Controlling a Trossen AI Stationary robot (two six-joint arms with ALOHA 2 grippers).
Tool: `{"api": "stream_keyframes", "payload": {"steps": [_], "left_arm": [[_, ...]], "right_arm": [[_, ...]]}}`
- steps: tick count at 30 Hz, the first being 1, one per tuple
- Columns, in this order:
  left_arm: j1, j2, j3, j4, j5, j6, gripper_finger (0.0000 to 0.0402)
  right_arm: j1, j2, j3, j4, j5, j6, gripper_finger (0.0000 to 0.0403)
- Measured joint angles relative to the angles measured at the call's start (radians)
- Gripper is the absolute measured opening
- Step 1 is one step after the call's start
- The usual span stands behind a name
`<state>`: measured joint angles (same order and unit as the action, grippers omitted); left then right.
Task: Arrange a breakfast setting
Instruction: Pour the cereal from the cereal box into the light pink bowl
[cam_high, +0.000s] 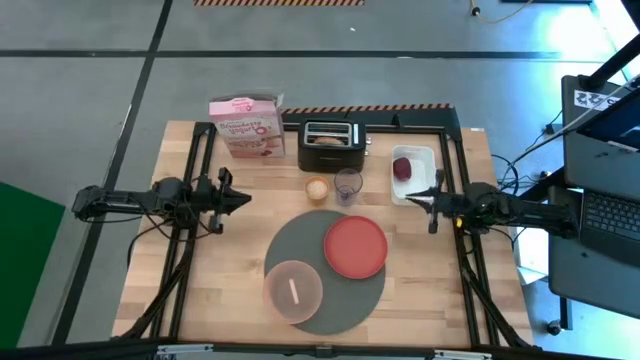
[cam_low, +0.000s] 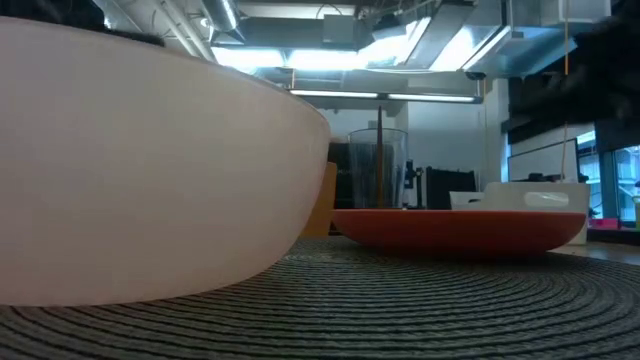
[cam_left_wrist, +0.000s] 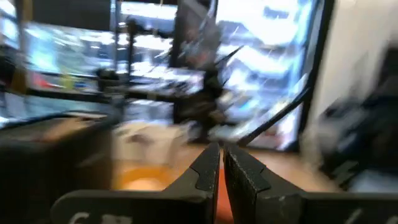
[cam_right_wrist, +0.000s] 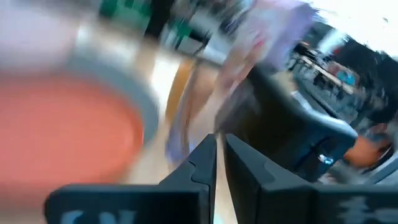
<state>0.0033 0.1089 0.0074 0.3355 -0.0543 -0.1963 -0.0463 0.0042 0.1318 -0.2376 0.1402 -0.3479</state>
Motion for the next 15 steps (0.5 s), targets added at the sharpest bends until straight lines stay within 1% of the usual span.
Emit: {"api": "stream_keyframes", "payload": {"steps": [3, 5, 6, 9, 11, 13, 15], "left_arm": [[0.001, 0.000, 0.000, 0.095, -0.012, -0.140, 0.0018], [0.000, 0.000, 0.000, 0.210, -0.008, -0.247, 0.0018], [0.001, 0.000, 0.000, 0.282, -0.020, -0.304, 0.0018], [0.001, 0.000, 0.000, 0.517, -0.091, -0.526, 0.0018], [0.001, 0.000, 0.000, 0.681, -0.165, -0.587, 0.0018], [0.001, -0.001, 0.009, 0.814, -0.245, -0.561, 0.0018], [0.001, -0.001, 0.027, 0.877, -0.322, -0.461, 0.0018]], "right_arm": [[0.000, 0.000, 0.000, 0.195, 0.051, 0.261, 0.0035], [0.000, 0.000, 0.000, 0.339, 0.103, 0.469, 0.0035], [0.000, 0.000, 0.001, 0.403, 0.148, 0.542, 0.0035], [0.000, 0.006, 0.001, 0.576, 0.273, 0.631, 0.0035], [0.000, 0.025, 0.001, 0.707, 0.298, 0.654, 0.0035], [0.000, 0.047, 0.001, 0.823, 0.296, 0.633, 0.0035], [0.000, 0.079, 0.001, 0.938, 0.311, 0.580, 0.0035]]}}
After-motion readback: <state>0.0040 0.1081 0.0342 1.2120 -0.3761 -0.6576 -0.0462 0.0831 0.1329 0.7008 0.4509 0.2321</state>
